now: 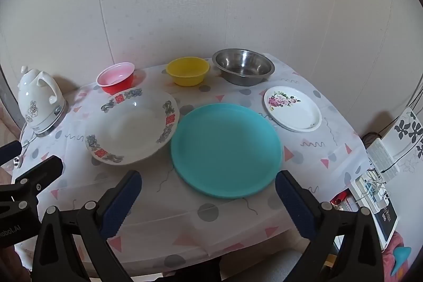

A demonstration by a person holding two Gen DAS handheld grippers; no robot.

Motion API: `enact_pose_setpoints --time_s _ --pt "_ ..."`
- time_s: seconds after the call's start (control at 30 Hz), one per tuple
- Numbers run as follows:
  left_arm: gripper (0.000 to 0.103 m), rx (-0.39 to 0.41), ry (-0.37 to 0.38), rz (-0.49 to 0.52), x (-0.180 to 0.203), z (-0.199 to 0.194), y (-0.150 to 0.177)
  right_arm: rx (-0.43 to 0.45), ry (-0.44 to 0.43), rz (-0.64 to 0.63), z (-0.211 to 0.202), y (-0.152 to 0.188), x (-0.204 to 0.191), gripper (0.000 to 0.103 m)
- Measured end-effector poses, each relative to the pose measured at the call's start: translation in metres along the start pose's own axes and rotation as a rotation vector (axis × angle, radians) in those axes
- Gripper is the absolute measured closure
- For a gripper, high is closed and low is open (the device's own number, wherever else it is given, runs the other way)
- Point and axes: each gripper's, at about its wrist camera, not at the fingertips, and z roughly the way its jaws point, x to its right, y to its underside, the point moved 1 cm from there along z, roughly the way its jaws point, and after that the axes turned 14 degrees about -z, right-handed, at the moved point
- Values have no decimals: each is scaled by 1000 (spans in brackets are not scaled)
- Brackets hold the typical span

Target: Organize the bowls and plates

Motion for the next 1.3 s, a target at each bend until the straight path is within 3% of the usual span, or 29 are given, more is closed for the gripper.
enact_pose_setpoints --time_s 0.27,1.3 --pt "4 5 -8 -3 7 6 13 -9 1 -1 3 -1 1 0" --pt "4 -64 1 -19 -5 18 -1 -28 10 3 7 -4 -1 0"
